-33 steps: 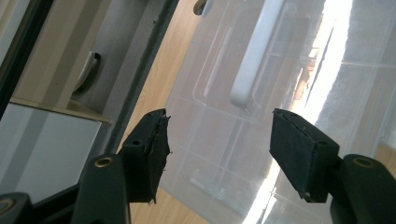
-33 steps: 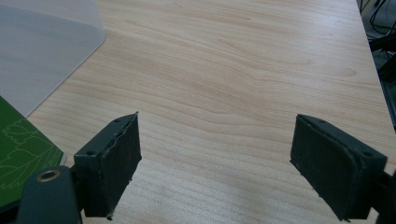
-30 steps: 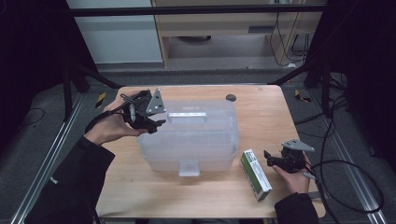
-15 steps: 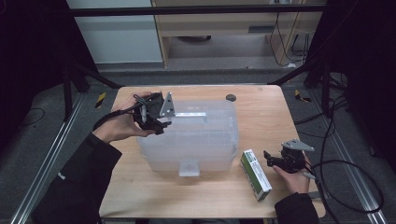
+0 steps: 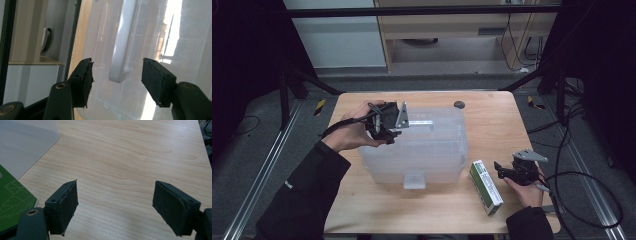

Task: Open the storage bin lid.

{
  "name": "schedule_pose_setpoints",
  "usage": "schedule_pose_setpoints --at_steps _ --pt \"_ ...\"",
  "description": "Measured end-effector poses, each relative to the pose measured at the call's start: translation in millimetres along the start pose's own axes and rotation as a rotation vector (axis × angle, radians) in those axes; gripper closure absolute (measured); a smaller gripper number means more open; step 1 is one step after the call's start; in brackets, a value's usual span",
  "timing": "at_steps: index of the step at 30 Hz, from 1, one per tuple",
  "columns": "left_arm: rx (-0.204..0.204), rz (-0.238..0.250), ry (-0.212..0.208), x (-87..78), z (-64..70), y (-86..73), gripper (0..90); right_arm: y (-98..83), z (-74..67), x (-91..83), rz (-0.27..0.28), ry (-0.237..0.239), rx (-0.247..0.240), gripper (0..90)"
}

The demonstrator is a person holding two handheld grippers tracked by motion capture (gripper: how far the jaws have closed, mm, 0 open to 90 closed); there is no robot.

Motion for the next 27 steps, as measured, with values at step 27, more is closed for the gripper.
schedule_pose_setpoints --at_steps 27 --pt "0.074 -0.06 0.037 24.2 2.6 12.6 63.0 1.3 -3.1 -1.9 -0.001 0.022 -0.012 32.1"
Point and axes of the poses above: each handheld gripper's, and its own axes: x roughly forward along the jaws, y roughly out of its top, z roughly to its right, the point moved 9 cm from there along x, roughly forward along the jaws, and after that the axes turned 10 degrees about -z, right-handed, at the moved point
